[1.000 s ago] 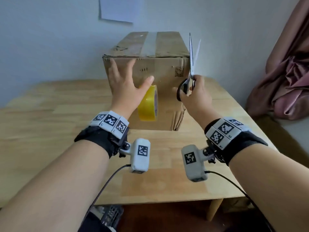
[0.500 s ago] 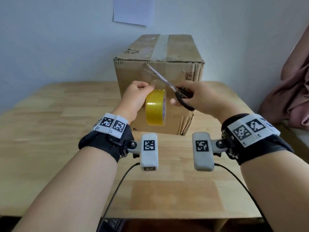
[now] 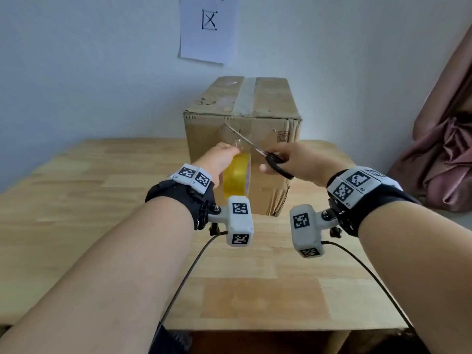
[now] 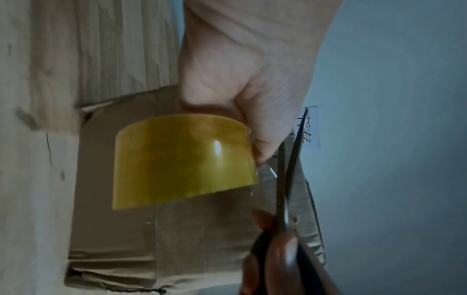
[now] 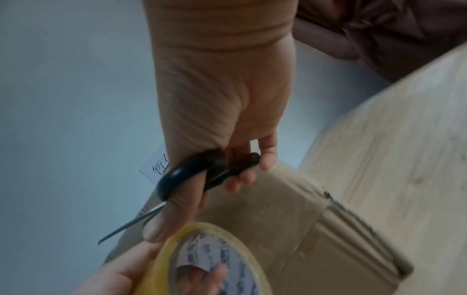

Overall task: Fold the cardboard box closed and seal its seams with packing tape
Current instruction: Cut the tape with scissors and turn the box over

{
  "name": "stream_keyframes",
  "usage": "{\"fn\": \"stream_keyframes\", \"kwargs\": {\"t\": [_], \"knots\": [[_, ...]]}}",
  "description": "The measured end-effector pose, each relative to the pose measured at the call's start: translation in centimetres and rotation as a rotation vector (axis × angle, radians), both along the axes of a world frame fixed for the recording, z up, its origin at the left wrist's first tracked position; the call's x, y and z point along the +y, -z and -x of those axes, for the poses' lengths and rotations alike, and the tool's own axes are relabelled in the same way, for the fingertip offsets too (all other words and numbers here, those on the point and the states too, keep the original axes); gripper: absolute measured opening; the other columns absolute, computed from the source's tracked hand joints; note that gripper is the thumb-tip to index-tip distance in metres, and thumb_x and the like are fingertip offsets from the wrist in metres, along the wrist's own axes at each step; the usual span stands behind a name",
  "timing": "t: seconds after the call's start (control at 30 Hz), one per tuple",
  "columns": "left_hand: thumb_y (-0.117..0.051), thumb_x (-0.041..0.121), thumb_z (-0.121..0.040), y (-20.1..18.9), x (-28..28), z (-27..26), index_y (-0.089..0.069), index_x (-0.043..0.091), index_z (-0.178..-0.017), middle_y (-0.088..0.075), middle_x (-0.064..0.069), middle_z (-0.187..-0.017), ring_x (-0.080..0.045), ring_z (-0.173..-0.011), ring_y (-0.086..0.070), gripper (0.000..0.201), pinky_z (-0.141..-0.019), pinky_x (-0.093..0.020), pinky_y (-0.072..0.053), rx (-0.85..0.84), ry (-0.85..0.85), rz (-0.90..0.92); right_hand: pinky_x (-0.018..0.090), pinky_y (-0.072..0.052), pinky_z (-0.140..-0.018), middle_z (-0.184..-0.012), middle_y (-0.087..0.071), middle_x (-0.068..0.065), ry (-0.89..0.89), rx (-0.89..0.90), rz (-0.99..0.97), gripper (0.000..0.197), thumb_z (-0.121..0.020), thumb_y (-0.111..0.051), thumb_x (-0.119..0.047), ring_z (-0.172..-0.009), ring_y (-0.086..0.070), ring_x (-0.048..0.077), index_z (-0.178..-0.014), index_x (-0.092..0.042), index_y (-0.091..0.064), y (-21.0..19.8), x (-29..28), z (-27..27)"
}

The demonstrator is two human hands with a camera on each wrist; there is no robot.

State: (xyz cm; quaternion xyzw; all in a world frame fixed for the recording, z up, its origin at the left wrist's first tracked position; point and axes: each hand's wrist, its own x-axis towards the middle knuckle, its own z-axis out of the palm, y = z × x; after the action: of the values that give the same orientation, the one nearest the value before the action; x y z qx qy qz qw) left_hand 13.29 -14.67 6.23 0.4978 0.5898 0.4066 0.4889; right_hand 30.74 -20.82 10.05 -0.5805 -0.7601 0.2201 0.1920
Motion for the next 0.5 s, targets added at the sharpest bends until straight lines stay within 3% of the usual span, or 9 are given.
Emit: {"fn": "stream_keyframes", "kwargs": {"t": [0.07,0.13,0.23,0.33,0.43,0.5], "knots": [[-0.058,0.028,-0.092,-0.1,-0.2,0.1,-0.053,0.019,-0.109,-0.060,-0.006,-0.098,-0.024,-0.089,-0.060,0.020,-0.084,-0.035,-0.051,0.007,0.013,0.019,-0.004,-0.031,-0.045,-0.084,-0.055,-0.007,-0.007,-0.098,-0.013,0.035,-0.087,-0.063,-0.043,-0.062,-0.044,-0.003,-0.116,-0.023,-0.059,-0.8,0.2,-0.9],[-0.056,0.029,-0.091,-0.2,-0.3,0.3,-0.059,0.018,-0.101,-0.064,-0.009,-0.099,-0.027,-0.090,-0.061,0.016,-0.088,-0.036,-0.050,0.095,0.002,-0.009,0.001,-0.036,-0.047,-0.085,-0.057,-0.006,-0.002,-0.150,-0.028,0.034,-0.088,-0.065,-0.039,-0.063,-0.048,0.002,-0.116,-0.019,-0.061,-1.1,0.9,-1.4],[-0.052,0.027,-0.090,-0.4,-0.6,0.3,-0.055,0.012,-0.074,-0.051,-0.011,-0.072,-0.024,-0.065,-0.047,0.022,-0.068,-0.030,-0.038,0.223,-0.010,-0.055,0.014,-0.039,-0.058,-0.094,-0.059,-0.003,-0.004,-0.224,-0.055,0.027,-0.092,-0.060,-0.026,-0.076,-0.054,0.013,-0.118,-0.018,-0.062,-1.0,1.9,-2.0],[-0.053,0.025,-0.089,-0.7,-0.8,-0.3,-0.047,0.011,-0.065,-0.043,-0.008,-0.063,-0.022,-0.055,-0.039,0.028,-0.058,-0.029,-0.032,0.293,-0.049,-0.077,0.024,-0.039,-0.075,-0.110,-0.061,0.004,0.006,-0.264,-0.091,0.027,-0.092,-0.057,-0.022,-0.089,-0.052,0.019,-0.119,-0.018,-0.061,-0.9,2.5,-2.1],[-0.057,0.028,-0.090,-0.8,-0.8,-0.4,-0.048,0.007,-0.060,-0.045,-0.007,-0.057,-0.023,-0.049,-0.040,0.037,-0.052,-0.027,-0.034,0.355,-0.085,-0.105,0.026,-0.041,-0.077,-0.106,-0.062,0.003,0.006,-0.248,-0.037,0.030,-0.089,-0.064,-0.034,-0.088,-0.054,0.019,-0.114,-0.018,-0.063,-1.3,2.2,-2.0],[-0.057,0.030,-0.091,-0.6,-1.0,-0.4,-0.058,0.004,-0.069,-0.050,-0.008,-0.060,-0.024,-0.051,-0.043,0.035,-0.058,-0.030,-0.039,0.370,-0.063,-0.150,0.023,-0.039,-0.069,-0.091,-0.058,-0.006,0.011,-0.212,0.064,0.035,-0.083,-0.066,-0.048,-0.078,-0.052,0.011,-0.109,-0.025,-0.063,-1.9,1.4,-2.4]]}}
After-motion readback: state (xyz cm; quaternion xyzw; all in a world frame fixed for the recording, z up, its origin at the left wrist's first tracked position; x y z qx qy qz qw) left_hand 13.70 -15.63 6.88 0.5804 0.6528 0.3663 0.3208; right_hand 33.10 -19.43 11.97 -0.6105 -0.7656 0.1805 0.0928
